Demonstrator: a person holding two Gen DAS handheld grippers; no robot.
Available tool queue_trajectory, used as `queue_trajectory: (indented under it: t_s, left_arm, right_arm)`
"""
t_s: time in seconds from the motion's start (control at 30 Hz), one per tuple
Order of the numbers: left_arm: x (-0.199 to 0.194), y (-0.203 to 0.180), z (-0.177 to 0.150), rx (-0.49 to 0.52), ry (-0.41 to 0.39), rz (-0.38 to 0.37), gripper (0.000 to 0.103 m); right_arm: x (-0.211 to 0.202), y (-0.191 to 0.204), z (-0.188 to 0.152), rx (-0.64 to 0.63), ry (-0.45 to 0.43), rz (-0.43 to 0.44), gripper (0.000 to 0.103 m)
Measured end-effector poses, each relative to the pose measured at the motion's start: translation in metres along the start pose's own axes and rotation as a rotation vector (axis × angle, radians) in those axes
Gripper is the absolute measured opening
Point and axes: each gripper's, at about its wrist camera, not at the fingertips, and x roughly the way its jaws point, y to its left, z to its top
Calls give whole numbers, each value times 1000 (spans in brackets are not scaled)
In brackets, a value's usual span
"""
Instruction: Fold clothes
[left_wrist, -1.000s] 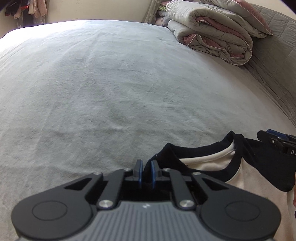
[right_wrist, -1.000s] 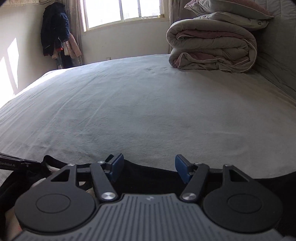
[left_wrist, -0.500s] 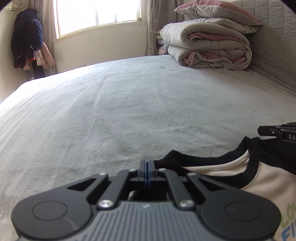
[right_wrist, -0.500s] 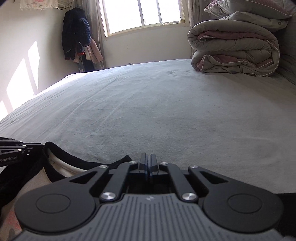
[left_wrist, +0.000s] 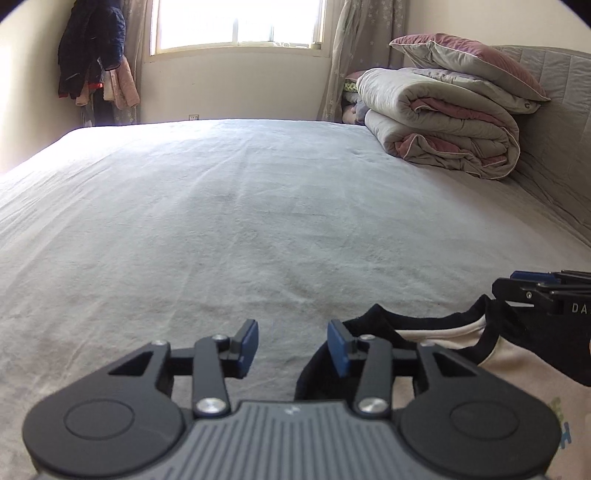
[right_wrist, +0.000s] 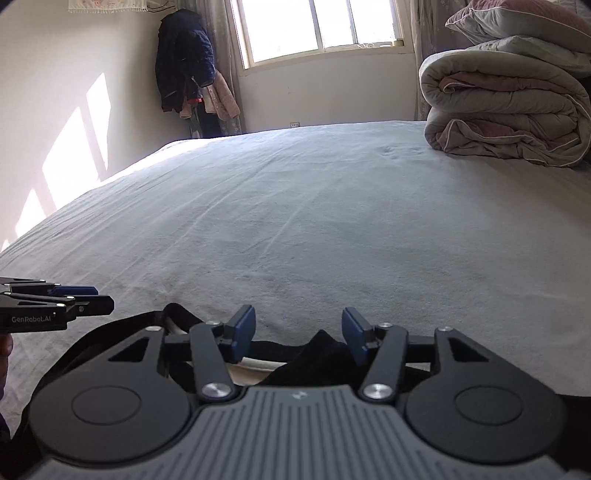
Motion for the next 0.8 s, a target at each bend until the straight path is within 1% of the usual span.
queue_trajectory:
  t_s: [0.13,0.23,0.33,0.4,0.5,0.53,0.6,0.67,0.73,0.8]
  left_arm:
    - [-31,23,-12,-32,30,33,51]
    - [-55,36,-26,-56,47,50,51]
    - [-76,44,-41,-71,55,66,52]
    - [-88,48,-51,-69,60,86,52]
    - [-104,53,-61,-44,69,126,56]
    - [-108,55,-64,-36,68,150,57]
    - [-118,62,-68,-29,64,229,59]
    - [-122,72,-72,-37,77,295,61]
    - [-121,86,-78,-82,106,318,62]
    - [-116,99,-84,-146,147,294,61]
  right_arm:
    - [-3,21,5,-30,5,80,60]
    - [-5,34,8,-54,10,148,60]
    - [-6,47,6,-84,18,235,60]
    - [-4,59,5,-107,36,297,60]
    - [0,80,1,-158,58,374,60]
    - [2,87,0,-177,63,397,60]
    - [5,98,-3,-194,73,442,60]
    - [7,107,-6,-209,81,487,60]
    - [10,116,-9,-226,88,518,60]
    - [12,122,-10,-240,92,535,60]
